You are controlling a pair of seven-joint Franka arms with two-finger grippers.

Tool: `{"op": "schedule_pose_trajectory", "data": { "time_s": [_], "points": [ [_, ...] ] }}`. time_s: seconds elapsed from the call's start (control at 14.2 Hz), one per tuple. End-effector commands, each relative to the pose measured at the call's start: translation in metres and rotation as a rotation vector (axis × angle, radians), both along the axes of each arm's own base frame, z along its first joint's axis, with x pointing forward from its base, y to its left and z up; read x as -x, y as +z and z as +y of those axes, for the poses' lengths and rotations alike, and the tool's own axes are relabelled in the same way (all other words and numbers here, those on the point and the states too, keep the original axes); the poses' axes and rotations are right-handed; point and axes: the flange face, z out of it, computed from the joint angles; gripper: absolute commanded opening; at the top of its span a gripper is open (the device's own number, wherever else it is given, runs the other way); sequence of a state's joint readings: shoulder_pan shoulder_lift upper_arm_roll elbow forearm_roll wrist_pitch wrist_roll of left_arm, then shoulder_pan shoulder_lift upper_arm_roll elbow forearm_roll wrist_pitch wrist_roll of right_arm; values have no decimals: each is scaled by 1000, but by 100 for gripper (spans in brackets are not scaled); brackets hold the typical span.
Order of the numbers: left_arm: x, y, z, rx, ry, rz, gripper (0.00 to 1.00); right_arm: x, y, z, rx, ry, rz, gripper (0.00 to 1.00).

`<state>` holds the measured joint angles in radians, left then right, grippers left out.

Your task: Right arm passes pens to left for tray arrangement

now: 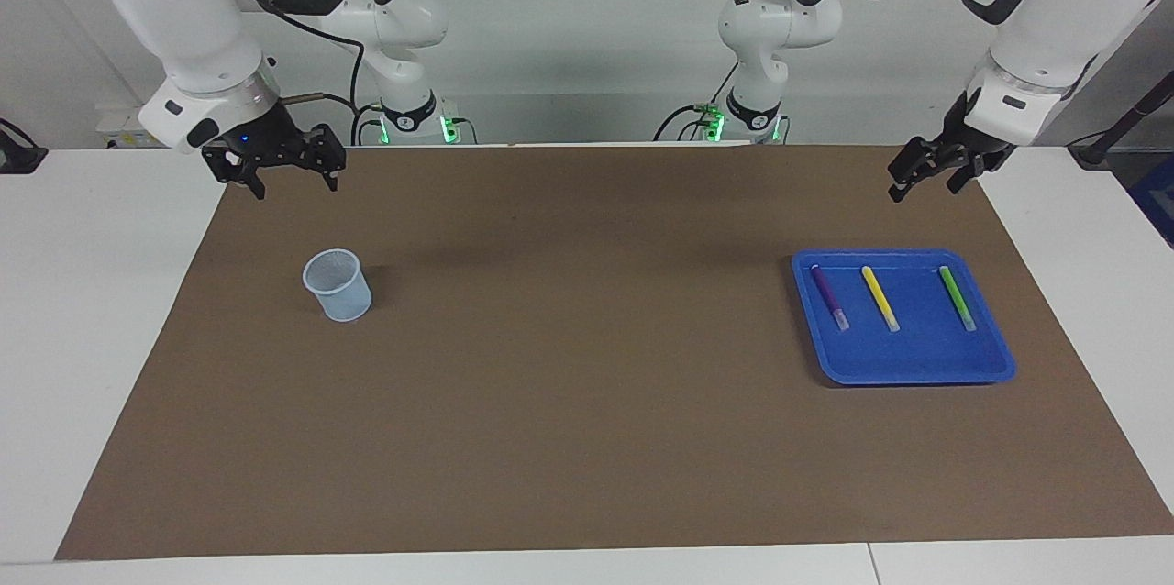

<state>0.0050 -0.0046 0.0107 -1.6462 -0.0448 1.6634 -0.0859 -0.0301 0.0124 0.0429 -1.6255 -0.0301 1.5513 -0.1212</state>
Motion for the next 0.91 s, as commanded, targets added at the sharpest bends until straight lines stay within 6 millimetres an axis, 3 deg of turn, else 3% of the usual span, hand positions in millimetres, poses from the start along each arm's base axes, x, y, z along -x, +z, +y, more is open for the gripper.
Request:
{"op": "schedule_pose_trajectory", "data": {
  "time_s": [0.0, 0.84],
  "points": [
    [0, 9, 0, -11, 2, -12, 100, 2, -1, -1, 10, 6, 15, 100],
    [2, 7, 0, -11, 1, 7, 100, 2, -1, -1, 11, 4, 15, 100]
  ]
}}
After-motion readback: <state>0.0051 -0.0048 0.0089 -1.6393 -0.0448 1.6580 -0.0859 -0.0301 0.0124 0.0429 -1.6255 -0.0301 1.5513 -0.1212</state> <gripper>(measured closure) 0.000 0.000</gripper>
